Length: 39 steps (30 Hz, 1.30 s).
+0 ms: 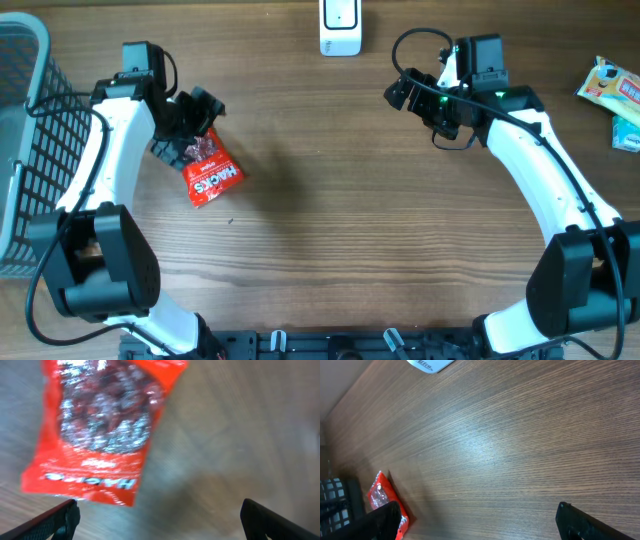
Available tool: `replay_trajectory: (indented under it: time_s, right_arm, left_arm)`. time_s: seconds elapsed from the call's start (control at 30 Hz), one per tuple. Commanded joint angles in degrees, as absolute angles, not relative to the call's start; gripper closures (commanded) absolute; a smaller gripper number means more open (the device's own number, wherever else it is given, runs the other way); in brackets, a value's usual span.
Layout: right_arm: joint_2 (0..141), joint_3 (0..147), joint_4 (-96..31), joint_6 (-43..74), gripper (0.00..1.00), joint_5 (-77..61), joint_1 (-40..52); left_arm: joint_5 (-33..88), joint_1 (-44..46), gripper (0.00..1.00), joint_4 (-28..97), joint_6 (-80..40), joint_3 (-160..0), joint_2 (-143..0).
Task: Scan the item barcode
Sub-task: 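Lower the left gripper onto the red HACKS bag and grasp it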
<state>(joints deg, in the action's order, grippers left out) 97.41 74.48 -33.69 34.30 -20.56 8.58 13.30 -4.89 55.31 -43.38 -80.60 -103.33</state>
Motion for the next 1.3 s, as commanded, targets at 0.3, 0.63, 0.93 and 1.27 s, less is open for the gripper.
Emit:
replay_trajectory:
  time_s: [0.3,0.63,0.93,1.27]
  right_arm:
    - [97.6,74.4,-33.7,34.7,0.0,-20.6,8.8]
    - [97.6,74.4,-33.7,34.7,0.0,-20.6,8.8]
    - [97.6,74.4,-33.7,34.7,0.0,-20.6,8.8]
    - [97.6,74.4,-33.7,34.7,0.0,-20.6,8.8]
  left_arm:
    - [-5.2,-4.8,0.0,48.7,-44.4,-67.8,-104.0]
    - [-5.3,-4.6,0.01,28.6,-44.3,-57.3,-104.0]
    - [30.0,-4.1,0.32,26.3,-30.3,-54.5,-104.0]
    - [35.3,6.4,0.18,32.2,-24.8,-59.1,-100.6]
